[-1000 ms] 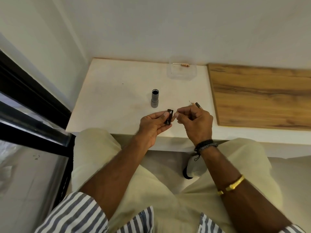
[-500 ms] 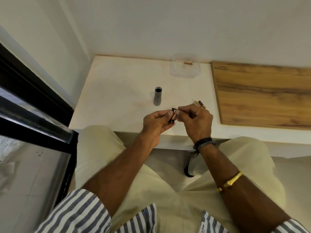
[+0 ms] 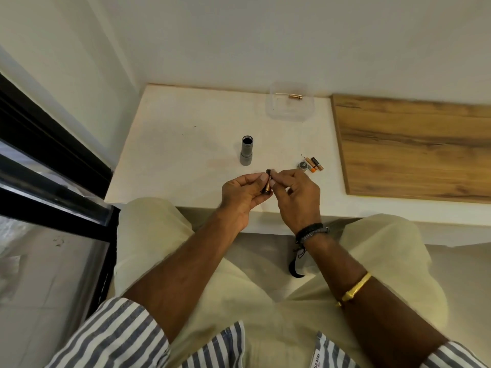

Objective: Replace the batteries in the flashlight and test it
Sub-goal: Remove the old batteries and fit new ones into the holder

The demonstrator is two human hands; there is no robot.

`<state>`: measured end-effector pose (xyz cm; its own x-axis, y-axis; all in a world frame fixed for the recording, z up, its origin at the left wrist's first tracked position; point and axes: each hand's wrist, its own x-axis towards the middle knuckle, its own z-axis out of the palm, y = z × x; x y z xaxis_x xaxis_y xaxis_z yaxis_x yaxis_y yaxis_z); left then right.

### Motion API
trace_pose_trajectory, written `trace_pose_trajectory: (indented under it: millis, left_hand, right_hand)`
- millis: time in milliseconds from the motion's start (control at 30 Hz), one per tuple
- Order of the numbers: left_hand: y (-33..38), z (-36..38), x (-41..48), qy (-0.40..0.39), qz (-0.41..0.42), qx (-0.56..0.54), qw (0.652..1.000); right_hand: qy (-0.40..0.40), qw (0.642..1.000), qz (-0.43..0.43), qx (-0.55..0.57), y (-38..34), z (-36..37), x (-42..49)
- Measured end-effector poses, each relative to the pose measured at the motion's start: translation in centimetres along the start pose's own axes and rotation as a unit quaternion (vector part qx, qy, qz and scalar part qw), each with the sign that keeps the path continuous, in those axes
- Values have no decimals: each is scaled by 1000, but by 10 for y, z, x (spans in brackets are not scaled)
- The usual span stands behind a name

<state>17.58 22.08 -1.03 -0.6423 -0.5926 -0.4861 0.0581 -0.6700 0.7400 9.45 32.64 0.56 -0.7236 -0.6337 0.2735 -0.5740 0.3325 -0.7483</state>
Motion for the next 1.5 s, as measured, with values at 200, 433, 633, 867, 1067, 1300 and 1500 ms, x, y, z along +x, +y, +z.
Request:
trace_pose_trajectory:
  millis: [200,433,633,867,1067,1300,1500]
  left_hand:
    - [5,-3,3,-20,-18,-18,999]
    - [5,-1,11,-39,-58,-51,996]
    - [4,-5,24,-49,-69,-91,992]
    - [10,-2,40,-49,-82,-62,993]
    - [8,-4,50,-60,-87,-25,994]
    - [3,-6,56,-57,-103,1,993]
    - [4,-9,59,-65,-101,-13,993]
  right_hand:
    - [-44,999,23,-16,3,1,2]
    - [35,983,151,96,13,-6,23]
    - [51,956,208,201,24,-8,67]
    - [70,957,213,185,45,-4,155]
    - [51,989,135,-12,69,1,237]
    - [-112,959,96,-242,93,31,298]
    - [-159,929,67,-327,97,45,309]
